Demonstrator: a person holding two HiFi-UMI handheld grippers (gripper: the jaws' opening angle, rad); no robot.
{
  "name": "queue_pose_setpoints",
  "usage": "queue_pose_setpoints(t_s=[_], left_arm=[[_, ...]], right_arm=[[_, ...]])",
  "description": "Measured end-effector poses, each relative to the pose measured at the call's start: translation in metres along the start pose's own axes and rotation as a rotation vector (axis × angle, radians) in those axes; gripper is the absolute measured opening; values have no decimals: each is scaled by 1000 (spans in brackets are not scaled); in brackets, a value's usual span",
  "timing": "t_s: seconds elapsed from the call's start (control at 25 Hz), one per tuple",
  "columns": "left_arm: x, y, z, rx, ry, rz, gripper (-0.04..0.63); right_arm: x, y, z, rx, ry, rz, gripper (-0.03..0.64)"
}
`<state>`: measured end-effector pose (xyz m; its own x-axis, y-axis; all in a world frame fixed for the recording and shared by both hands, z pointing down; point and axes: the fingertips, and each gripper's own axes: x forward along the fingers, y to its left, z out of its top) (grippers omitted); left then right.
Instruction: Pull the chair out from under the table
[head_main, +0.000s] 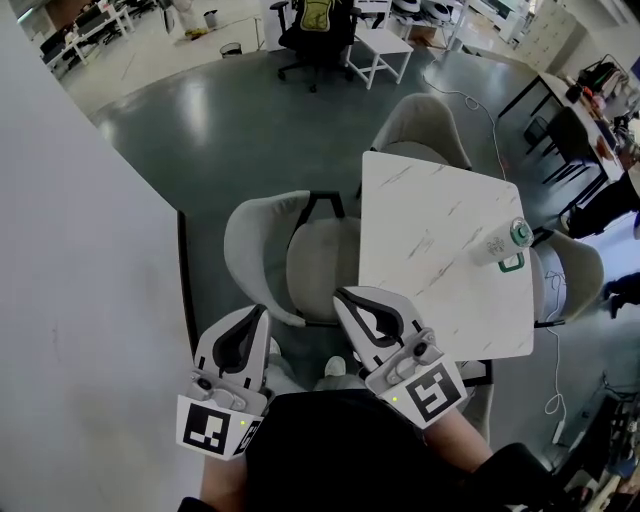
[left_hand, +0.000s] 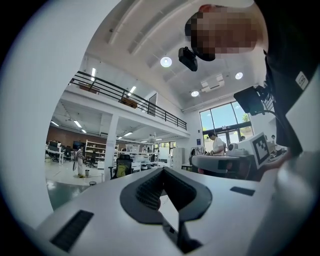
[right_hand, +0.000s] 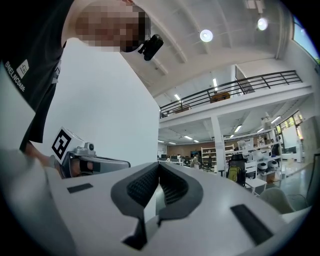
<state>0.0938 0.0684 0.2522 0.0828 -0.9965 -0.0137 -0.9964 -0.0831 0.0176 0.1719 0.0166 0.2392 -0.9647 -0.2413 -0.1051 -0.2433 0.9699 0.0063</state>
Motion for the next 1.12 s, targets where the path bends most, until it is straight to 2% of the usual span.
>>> queue_pose_setpoints(t_s=[0.28,0.72,0.96,1.12], left_arm=[[0,67,-3,-32,-8,-12,5],[-11,164,-14,-46,-4,-83,5],[-1,188,-32,-72,50,-102,5],[16,192,-45,-55,83,-96,5]], right_arm=[[58,15,-11,-20,33,-16,12],[152,44,-29,-19,55,-69,12],[174,37,-38,-5,79,-112,14],[177,27,-54,9,138,-94,14]])
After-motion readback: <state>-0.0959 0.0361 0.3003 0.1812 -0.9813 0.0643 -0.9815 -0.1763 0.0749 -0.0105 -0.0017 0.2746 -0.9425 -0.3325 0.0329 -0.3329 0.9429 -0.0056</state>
